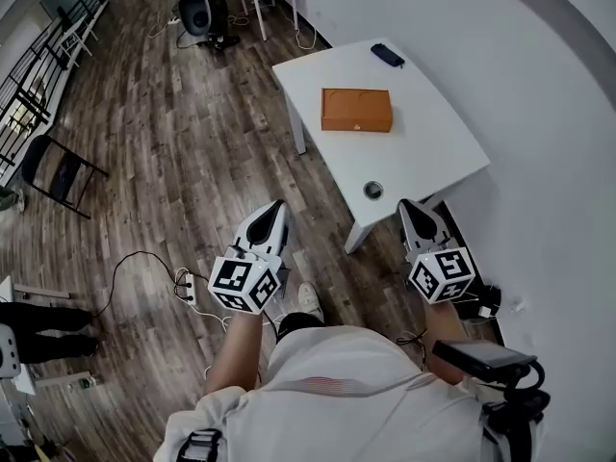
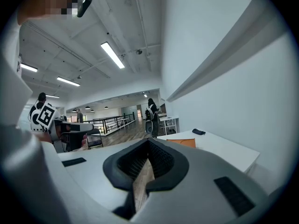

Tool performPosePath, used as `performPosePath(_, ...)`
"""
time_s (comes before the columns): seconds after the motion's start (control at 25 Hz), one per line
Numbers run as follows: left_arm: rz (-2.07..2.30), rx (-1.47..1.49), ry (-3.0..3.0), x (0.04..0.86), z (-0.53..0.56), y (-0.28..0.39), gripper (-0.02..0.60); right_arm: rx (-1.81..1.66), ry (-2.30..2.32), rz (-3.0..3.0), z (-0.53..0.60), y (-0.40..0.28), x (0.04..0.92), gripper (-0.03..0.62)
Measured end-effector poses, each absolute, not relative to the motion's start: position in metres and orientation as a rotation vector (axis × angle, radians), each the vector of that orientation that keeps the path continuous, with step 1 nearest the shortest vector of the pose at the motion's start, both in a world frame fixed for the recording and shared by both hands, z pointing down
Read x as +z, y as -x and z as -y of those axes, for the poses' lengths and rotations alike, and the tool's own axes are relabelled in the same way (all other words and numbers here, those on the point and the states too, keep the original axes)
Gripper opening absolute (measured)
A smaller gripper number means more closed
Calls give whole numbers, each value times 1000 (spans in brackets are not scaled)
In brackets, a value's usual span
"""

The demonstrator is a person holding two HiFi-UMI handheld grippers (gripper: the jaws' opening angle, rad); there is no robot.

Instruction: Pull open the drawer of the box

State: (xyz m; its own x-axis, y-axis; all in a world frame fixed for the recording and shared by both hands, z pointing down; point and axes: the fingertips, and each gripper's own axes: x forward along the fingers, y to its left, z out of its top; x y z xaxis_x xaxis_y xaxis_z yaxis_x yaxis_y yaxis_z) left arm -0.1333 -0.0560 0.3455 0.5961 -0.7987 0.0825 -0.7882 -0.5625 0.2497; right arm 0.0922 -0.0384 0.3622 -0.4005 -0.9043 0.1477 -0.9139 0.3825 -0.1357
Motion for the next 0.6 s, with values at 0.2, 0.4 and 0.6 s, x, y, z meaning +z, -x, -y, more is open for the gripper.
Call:
performPosePath(0.2,1262,-45,-2570,350,114,153,11,305,-1726,2535,89,-74,364,3)
performPosePath(0.4,1193,-29,-2584,360,156,165,11,301,-1791,2487,121,-62,366,3)
performPosePath(0.6,1154,-26,-2588,367,185,159,11,310,-1831,2433,143,-70,370,3)
